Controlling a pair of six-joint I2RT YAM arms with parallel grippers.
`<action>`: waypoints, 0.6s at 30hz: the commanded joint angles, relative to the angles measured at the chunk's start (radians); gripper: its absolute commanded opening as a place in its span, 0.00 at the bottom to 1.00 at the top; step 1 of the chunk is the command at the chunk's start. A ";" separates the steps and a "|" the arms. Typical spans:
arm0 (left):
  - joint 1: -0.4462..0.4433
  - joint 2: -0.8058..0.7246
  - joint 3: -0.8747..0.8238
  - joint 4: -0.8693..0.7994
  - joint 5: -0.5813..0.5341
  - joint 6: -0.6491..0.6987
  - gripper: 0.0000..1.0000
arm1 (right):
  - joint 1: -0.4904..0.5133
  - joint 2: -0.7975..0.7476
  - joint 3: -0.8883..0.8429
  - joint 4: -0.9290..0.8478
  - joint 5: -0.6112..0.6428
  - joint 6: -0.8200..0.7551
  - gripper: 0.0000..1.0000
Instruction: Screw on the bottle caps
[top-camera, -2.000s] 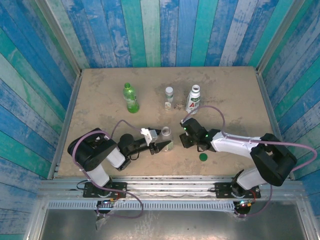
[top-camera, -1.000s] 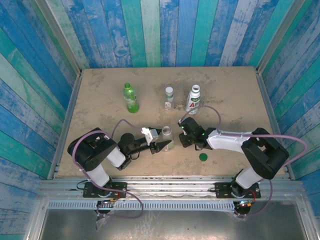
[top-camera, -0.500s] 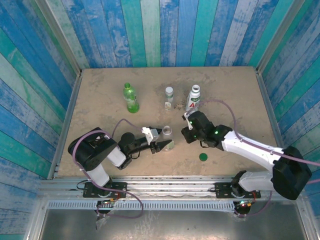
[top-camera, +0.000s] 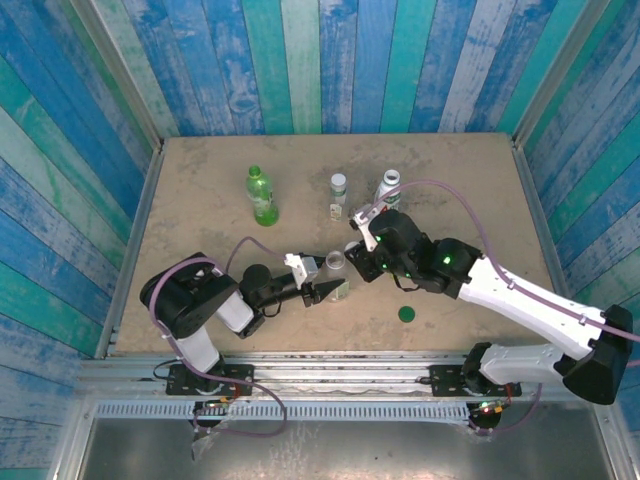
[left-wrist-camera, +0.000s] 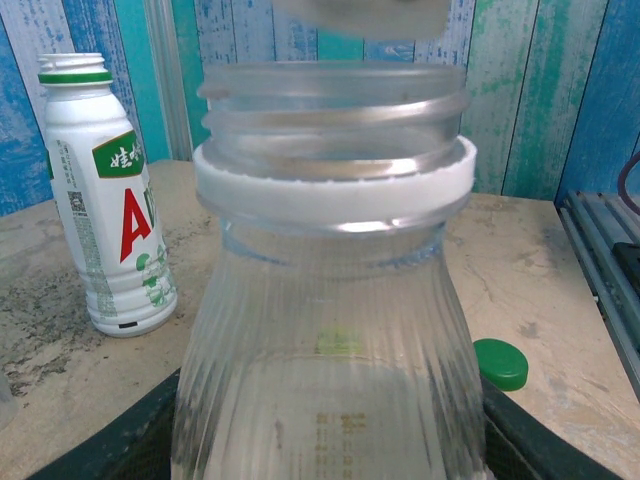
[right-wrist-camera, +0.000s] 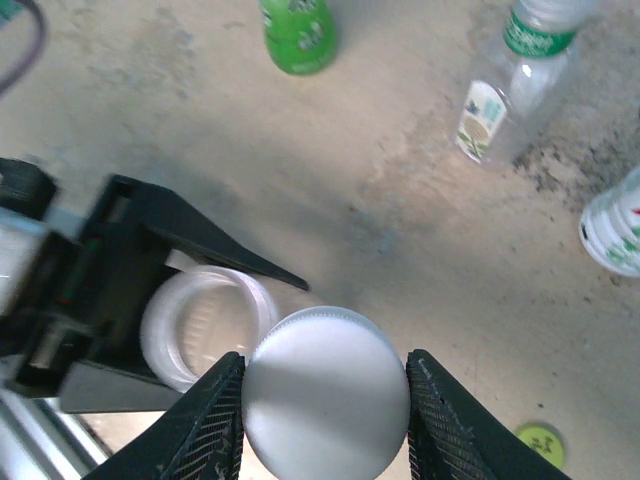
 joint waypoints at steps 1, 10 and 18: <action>-0.002 0.040 0.007 -0.020 0.015 0.001 0.55 | 0.037 0.013 0.045 -0.040 0.017 -0.013 0.42; -0.003 0.034 0.008 -0.031 0.021 0.004 0.55 | 0.067 0.097 0.087 -0.043 -0.006 -0.035 0.42; -0.004 0.031 0.008 -0.032 0.023 0.005 0.55 | 0.067 0.139 0.085 -0.065 -0.018 -0.031 0.42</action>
